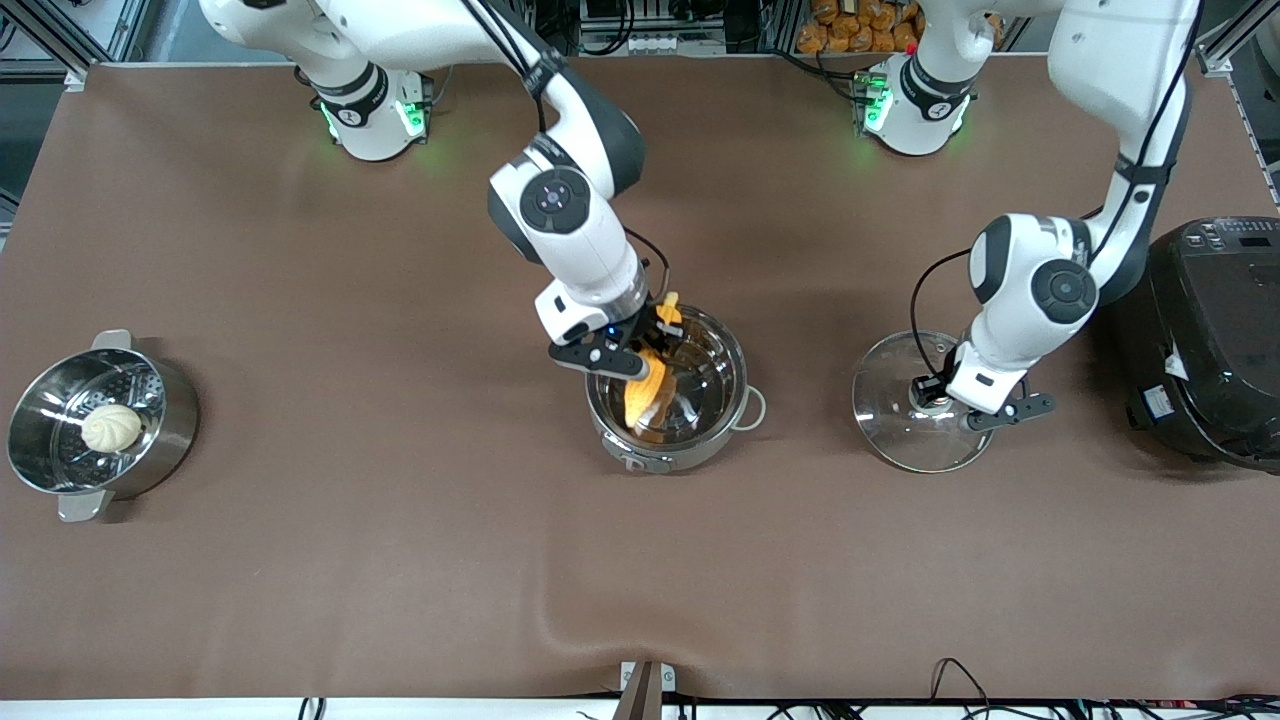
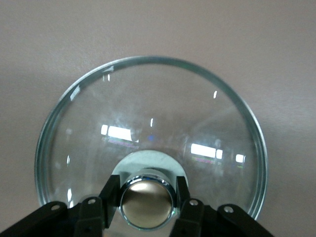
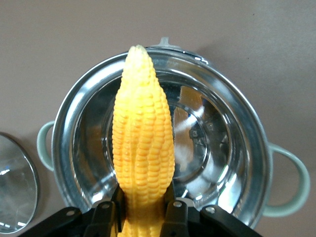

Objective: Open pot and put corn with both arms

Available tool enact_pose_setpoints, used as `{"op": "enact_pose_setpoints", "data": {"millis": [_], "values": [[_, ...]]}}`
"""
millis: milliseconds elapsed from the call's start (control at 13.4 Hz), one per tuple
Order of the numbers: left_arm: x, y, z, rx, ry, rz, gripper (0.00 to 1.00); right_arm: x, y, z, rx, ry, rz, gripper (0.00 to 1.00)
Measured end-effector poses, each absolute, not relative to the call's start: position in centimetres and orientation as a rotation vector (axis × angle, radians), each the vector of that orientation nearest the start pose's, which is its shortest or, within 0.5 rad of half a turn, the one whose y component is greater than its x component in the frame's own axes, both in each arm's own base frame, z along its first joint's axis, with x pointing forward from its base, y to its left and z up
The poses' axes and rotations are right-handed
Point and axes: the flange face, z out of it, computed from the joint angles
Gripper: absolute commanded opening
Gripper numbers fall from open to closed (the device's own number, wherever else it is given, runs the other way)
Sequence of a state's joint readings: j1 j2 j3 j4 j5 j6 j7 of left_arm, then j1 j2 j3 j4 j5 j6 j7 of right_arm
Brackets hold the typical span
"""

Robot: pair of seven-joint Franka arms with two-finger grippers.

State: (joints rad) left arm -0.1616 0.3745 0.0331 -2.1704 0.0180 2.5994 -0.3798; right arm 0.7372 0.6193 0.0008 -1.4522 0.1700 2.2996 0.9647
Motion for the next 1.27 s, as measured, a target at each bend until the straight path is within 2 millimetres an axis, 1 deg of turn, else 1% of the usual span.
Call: {"op": "enact_pose_setpoints", "data": {"millis": [75, 150, 224, 299, 374, 449, 523, 598, 673, 748, 822, 897, 972, 1047, 1121, 1271], "values": [[56.6, -7.3, 22.4, -3.112, -0.366, -0.093, 0.57, 54.6, 50.0, 33.9, -2.842, 0.481, -0.06, 0.55], [56.6, -7.3, 22.4, -3.112, -0.365, -0.093, 1.0, 54.7, 50.0, 33.4, -2.845, 0.489, -0.056, 0.54], [56.6, -7.3, 22.5, -3.113, -0.366, -0.098, 1.0, 54.7, 50.2, 33.2, -2.846, 0.49, -0.054, 0.55], [56.9, -7.3, 22.9, -3.116, -0.368, -0.121, 1.0, 54.5, 50.5, 33.1, -2.847, 0.487, -0.052, 0.67], [57.4, -7.3, 23.9, -3.12, -0.37, -0.16, 1.0, 54.2, 50.8, 33.2, -2.846, 0.488, -0.05, 0.82], [58.1, -7.3, 25.8, -3.124, -0.373, -0.204, 1.0, 54.2, 50.9, 33.3, -2.844, 0.494, -0.049, 0.9], [58.9, -7.3, 28.6, -3.126, -0.378, -0.223, 1.0, 54.4, 50.7, 33.6, -2.848, 0.502, -0.046, 0.99], [59.8, -7.3, 32.2, -3.123, -0.382, -0.205, 1.0, 54.7, 50.3, 34.0, -2.856, 0.514, -0.038, 1.0], [60.7, -7.4, 36.6, -3.118, -0.386, -0.171, 1.0, 55.2, 49.8, 34.5, -2.86, 0.527, -0.035, 1.0], [61.3, -7.5, 41.5, -3.115, -0.389, -0.147, 1.0, 55.6, 49.2, 35.1, -2.86, 0.538, -0.037, 1.0], [61.4, -7.5, 46.4, -3.116, -0.392, -0.16, 1.0, 56.1, 48.5, 35.9, -2.859, 0.554, -0.037, 1.0], [61.2, -7.4, 50.8, -3.121, -0.394, -0.197, 1.0, 56.7, 47.1, 36.9, -2.872, 0.572, -0.024, 1.0], [60.4, -7.3, 54.3, -3.123, -0.397, -0.219, 1.0, 57.6, 45.1, 38.1, -2.897, 0.582, -0.003, 1.0], [59.3, -7.1, 56.7, -3.123, -0.399, -0.212, 1.0, 58.8, 42.3, 39.6, -2.919, 0.581, 0.012, 1.0], [58.2, -7.0, 58.3, -3.121, -0.4, -0.19, 1.0, 60.5, 38.7, 41.4, -2.931, 0.575, 0.017, 1.0], [56.8, -6.8, 60.3, -3.12, -0.391, -0.162, 1.0, 63.3, 30.8, 45.2, -2.932, 0.531, -0.02, 1.0]]}}
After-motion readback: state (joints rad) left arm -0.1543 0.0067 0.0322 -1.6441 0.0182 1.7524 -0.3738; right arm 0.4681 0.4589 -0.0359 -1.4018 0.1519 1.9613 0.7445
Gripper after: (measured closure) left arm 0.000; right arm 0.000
